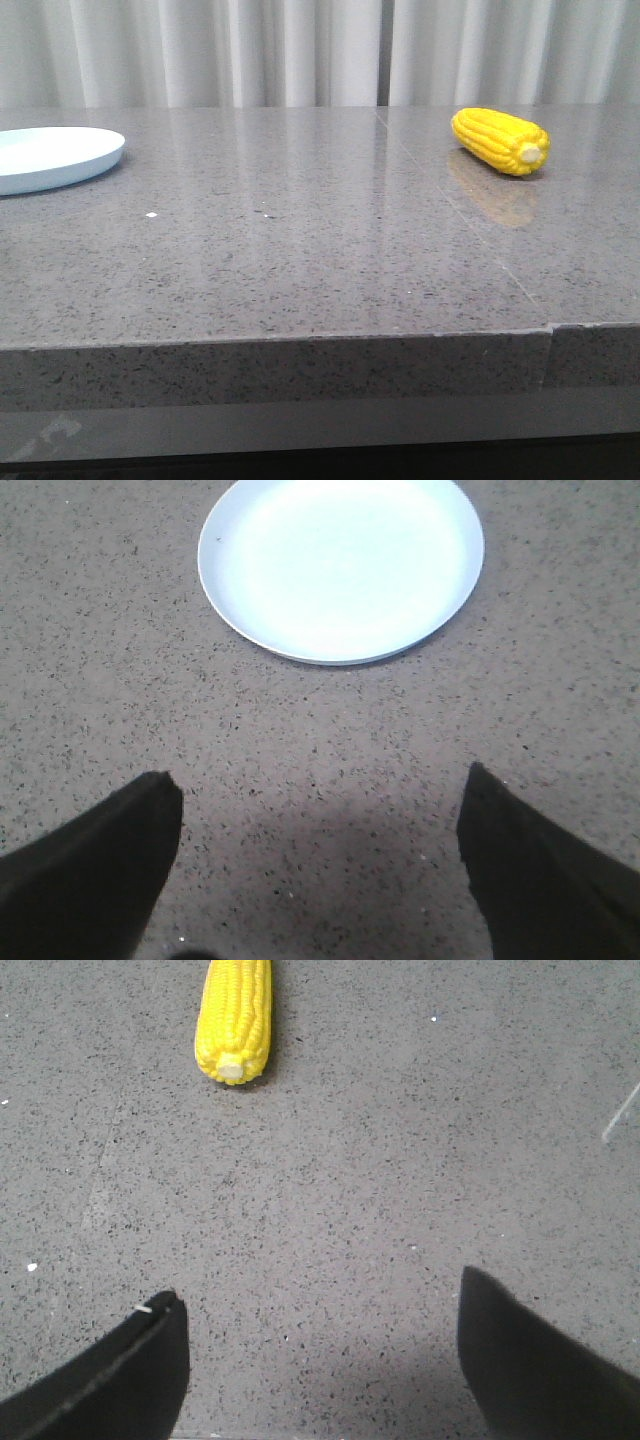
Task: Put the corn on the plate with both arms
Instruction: 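Lower the left gripper onto the rim of the white plate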
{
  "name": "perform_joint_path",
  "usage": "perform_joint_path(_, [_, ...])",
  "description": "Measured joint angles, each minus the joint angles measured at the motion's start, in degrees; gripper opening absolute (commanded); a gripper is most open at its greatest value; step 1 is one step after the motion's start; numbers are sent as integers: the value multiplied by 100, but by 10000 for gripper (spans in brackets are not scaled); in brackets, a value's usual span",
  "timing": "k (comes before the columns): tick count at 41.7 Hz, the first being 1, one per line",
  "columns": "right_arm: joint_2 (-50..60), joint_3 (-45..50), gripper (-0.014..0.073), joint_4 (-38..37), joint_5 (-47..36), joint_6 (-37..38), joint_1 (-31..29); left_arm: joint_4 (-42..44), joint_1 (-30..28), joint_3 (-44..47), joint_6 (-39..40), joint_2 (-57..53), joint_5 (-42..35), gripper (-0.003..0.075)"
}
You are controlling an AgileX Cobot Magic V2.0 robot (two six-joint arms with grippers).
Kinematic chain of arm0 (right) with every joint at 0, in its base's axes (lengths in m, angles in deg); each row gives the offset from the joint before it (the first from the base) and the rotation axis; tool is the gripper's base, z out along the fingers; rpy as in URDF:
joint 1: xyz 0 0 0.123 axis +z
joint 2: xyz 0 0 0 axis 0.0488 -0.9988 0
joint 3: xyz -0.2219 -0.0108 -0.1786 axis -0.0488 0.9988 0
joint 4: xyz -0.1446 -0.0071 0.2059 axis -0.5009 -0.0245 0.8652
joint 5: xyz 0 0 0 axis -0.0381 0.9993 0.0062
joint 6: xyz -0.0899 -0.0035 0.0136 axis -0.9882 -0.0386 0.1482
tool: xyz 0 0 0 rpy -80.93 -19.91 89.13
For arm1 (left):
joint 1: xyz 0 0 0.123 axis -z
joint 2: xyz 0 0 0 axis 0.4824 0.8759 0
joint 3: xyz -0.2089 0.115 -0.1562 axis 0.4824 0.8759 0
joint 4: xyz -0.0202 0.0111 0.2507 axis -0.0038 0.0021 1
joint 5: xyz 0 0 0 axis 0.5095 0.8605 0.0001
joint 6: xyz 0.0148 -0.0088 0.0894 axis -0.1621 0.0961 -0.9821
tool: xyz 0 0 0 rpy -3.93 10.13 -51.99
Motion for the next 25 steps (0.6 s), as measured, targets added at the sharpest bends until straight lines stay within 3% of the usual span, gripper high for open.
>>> perform_joint_path(9, [0, 0, 582, 0, 0, 0, 0, -194, -695, -731, -96, 1140, 176, 554])
perform_joint_path(18, [0, 0, 582, 0, 0, 0, 0, -2092, -1663, -1341, -1390, 2212, 193, 554])
perform_joint_path(25, [0, 0, 582, 0, 0, 0, 0, -2606, -1812, -1730, -1661, 3032, -33, 554])
